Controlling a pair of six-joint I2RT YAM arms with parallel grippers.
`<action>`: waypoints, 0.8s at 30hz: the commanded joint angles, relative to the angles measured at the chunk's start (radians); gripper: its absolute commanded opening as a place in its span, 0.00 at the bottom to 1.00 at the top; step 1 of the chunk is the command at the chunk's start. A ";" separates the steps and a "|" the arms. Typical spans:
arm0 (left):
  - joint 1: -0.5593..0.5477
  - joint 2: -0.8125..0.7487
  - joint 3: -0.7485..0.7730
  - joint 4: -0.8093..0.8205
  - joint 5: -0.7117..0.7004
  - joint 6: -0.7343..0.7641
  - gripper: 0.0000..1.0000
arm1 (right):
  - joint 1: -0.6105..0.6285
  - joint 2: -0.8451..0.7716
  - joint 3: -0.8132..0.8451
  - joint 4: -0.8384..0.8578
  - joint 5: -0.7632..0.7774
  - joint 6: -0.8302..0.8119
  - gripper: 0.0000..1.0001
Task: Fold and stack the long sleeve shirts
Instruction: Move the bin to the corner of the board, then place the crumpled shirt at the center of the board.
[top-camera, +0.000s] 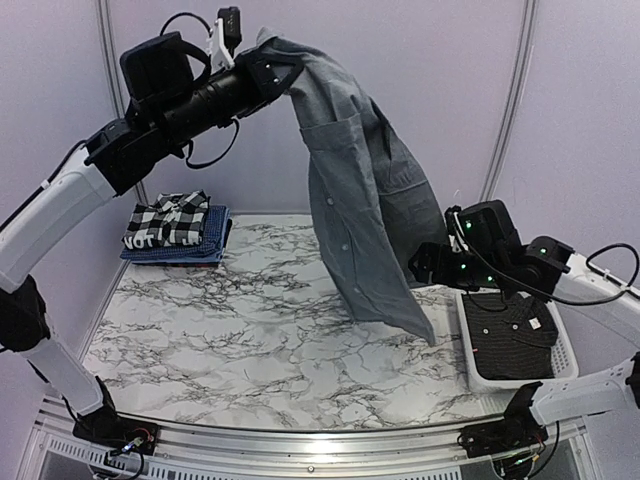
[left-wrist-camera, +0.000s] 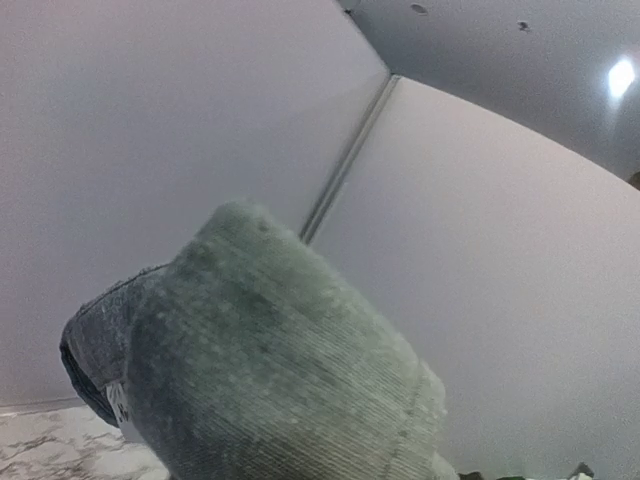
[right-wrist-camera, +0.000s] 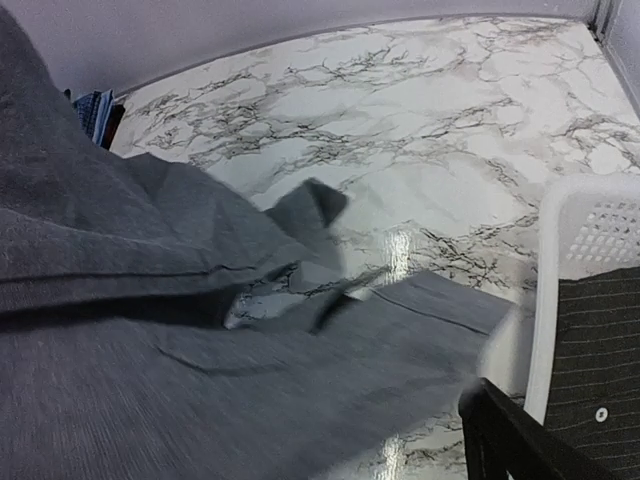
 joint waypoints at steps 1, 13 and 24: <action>0.223 0.015 -0.201 0.011 0.201 -0.204 0.00 | -0.009 0.092 0.038 0.076 0.007 -0.069 0.92; 0.464 0.102 -0.520 -0.084 0.315 -0.145 0.93 | -0.020 0.430 0.108 0.228 -0.057 -0.201 0.91; 0.216 -0.032 -0.824 -0.182 0.143 -0.195 0.85 | -0.072 0.663 0.230 0.251 -0.097 -0.349 0.90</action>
